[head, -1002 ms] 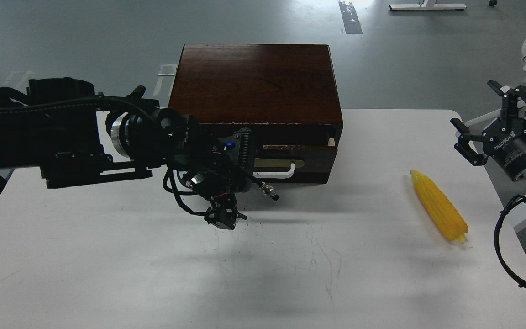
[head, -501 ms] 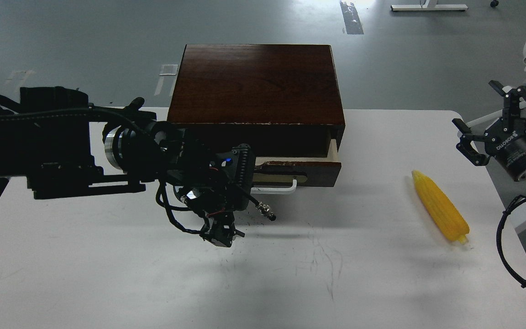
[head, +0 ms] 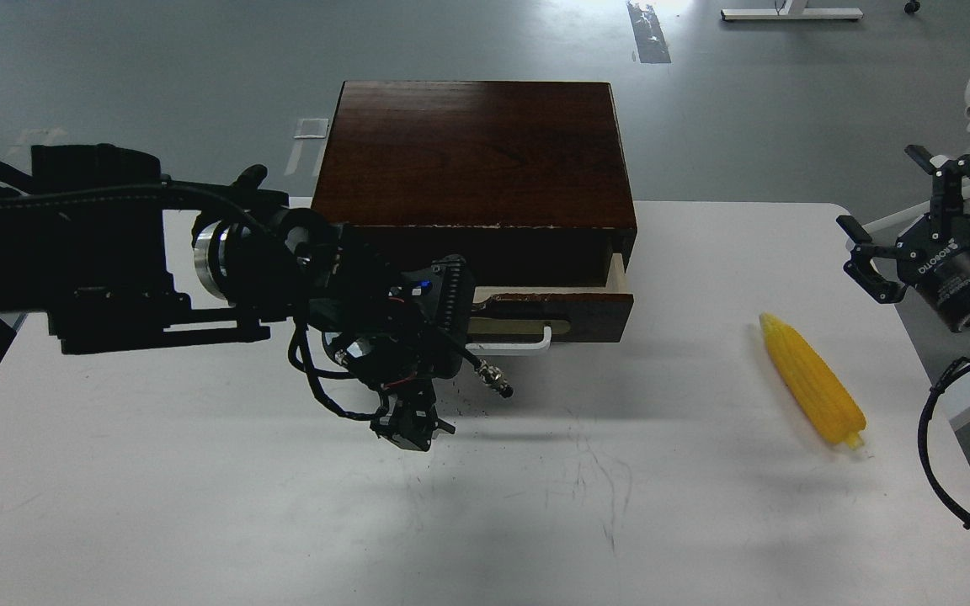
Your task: Put corn in drawer with both arms
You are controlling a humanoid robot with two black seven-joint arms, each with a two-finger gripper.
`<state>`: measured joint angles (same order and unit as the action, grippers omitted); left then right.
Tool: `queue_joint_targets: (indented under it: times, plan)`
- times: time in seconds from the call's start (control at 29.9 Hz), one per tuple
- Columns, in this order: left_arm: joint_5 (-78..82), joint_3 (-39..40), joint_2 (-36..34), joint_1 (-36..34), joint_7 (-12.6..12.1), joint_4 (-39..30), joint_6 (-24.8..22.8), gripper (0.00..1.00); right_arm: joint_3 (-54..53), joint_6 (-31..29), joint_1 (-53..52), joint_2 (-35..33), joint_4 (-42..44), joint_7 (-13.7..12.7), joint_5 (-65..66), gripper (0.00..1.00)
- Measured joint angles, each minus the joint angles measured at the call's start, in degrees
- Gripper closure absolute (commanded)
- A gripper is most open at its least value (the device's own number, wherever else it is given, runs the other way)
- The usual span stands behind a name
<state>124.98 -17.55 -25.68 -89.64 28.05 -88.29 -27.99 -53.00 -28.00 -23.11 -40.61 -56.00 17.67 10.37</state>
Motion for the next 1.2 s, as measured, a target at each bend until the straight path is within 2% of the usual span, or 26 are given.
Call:
queue_joint_targets:
  times: [0.27, 0.4, 0.67, 0.84, 1.04, 1.2]
  plan:
    - [0.03, 0.77, 0.13, -1.3, -0.05, 0.3, 0.01, 0.01, -0.08, 0.0, 0.0, 0.0, -0.04, 0.05, 0.0, 0.0]
    - [-1.24, 4.48, -0.74, -1.46, -0.05, -0.2, 0.01, 0.01, -0.08, 0.0, 0.02, -0.3, -0.17, 0.48, 0.0, 0.0]
    - [-33.42, 16.8, -3.58, 0.54, -0.07, 2.03, 0.0, 0.01, -0.09, 0.0, 0.17, -1.69, -0.46, 1.25, 0.0, 0.0]
    - [-53.08, 21.02, -7.47, 6.06, -0.09, 3.29, 0.84, 0.01, -0.05, 0.0, 0.52, -2.04, -1.07, 1.4, 0.0, 0.0]
    - [-74.41, 24.92, -12.78, 18.35, -0.09, 3.91, 9.3, 0.01, -0.04, 0.0, 0.69, -2.74, -1.24, 1.45, -0.05, 0.0]
    - [-88.21, 31.18, -14.21, 28.86, -0.06, 4.97, 11.25, 0.01, 0.07, 0.0, 0.7, -3.34, -1.91, 1.45, -0.06, 0.0]
